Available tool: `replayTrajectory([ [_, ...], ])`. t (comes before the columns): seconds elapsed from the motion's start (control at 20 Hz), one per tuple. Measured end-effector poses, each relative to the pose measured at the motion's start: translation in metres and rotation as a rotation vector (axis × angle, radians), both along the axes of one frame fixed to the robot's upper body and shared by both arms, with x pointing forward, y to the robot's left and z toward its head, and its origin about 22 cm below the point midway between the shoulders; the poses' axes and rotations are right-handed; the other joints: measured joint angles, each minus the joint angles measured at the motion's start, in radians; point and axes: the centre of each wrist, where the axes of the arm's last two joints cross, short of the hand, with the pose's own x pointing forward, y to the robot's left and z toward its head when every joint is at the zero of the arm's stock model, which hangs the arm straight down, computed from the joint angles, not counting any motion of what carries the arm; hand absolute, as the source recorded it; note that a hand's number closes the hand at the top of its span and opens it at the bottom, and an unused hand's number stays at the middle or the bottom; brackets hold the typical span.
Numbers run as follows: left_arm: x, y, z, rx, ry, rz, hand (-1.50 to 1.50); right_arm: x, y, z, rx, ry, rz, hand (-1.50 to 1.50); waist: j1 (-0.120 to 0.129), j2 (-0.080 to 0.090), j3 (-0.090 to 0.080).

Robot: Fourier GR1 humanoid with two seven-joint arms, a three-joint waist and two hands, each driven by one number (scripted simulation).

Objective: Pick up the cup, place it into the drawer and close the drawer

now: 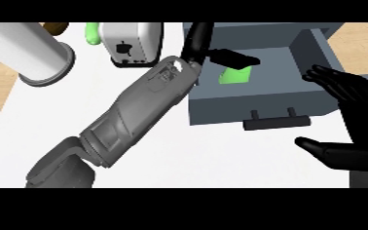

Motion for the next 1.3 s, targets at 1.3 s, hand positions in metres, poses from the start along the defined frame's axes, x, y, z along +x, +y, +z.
replayTrajectory([
  [1.3, -0.009, 0.134, 0.025, -0.232, 0.051, 0.069, -1.5, -0.005, 0.027, -0.014, -0.616, 0.02, -0.101, 1.5, 0.102, -0.019, -0.001],
])
